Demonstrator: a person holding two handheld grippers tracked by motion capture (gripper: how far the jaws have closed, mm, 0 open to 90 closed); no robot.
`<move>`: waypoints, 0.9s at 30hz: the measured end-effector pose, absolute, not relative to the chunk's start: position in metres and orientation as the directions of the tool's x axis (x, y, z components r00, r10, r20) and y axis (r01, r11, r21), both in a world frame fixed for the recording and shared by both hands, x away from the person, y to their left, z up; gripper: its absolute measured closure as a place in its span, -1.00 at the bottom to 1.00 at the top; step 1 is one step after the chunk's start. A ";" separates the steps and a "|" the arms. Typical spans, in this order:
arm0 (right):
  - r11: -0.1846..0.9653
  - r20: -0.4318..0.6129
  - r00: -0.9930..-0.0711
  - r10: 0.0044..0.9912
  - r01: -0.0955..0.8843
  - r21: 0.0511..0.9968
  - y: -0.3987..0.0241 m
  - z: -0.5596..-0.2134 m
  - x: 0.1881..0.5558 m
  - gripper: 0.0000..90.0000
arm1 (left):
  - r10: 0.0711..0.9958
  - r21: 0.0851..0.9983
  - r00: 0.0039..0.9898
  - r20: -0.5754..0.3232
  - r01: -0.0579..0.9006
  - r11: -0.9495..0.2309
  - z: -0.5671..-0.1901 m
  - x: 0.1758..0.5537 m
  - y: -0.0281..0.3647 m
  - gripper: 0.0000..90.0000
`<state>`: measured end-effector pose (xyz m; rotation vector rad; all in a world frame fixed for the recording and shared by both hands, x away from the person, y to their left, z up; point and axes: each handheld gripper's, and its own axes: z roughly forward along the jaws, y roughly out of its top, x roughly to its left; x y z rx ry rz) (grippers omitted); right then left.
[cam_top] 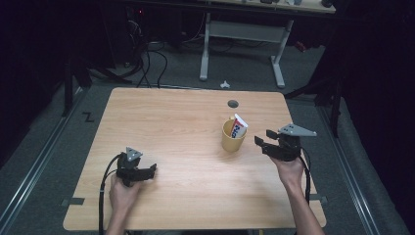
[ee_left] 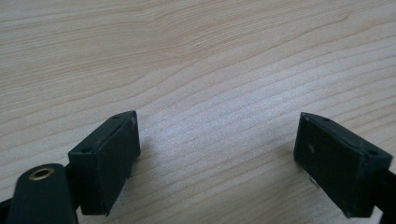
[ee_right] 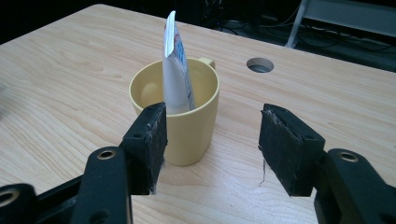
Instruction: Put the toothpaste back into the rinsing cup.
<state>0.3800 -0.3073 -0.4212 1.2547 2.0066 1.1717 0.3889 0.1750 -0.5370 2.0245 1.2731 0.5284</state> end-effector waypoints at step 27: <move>0.153 0.063 -0.420 0.905 0.463 0.873 -0.327 -0.428 0.361 -0.02 | 0.898 0.726 0.440 -0.016 0.622 -0.292 -0.537 0.389 0.175 -0.67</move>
